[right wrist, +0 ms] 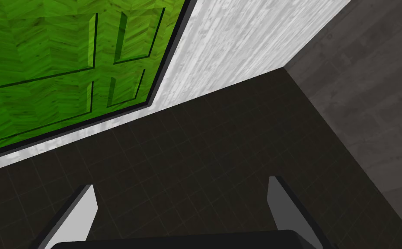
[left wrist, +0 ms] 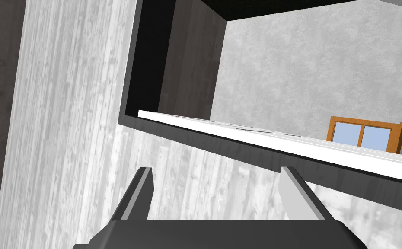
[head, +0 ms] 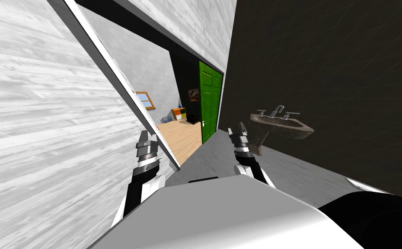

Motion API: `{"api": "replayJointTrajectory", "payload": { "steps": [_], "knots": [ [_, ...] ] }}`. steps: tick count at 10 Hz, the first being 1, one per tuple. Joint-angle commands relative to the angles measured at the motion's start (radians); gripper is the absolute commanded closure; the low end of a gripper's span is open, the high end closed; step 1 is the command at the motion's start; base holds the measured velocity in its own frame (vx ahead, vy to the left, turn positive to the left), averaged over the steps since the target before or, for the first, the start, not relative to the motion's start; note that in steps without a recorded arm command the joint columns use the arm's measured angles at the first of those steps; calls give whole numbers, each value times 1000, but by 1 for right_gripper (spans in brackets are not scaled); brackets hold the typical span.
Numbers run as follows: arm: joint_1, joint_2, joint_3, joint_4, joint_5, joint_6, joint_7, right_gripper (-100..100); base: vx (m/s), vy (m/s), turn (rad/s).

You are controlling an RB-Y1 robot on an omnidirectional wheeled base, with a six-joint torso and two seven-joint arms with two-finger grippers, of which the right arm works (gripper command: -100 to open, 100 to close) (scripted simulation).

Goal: Push the door open

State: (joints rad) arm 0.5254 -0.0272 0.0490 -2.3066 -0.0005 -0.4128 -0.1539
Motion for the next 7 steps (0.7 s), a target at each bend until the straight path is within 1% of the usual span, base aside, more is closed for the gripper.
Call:
{"api": "replayJointTrajectory", "payload": {
  "steps": [1,2,3,5,6,7],
  "knots": [
    [-16,-7,10,37,4,-9,-2,-100,86,-14,8],
    [-20,-9,13,48,5,-12,-3,-100,146,-22,19],
    [-30,-13,19,71,8,-18,-5,-100,137,-58,7],
    [-54,-22,34,129,14,-32,-8,-100,149,-54,16],
    [-61,-24,39,145,16,-36,-9,-100,138,-24,12],
    [-75,-29,48,179,19,-45,-12,-100,125,-49,9]
  ]
}}
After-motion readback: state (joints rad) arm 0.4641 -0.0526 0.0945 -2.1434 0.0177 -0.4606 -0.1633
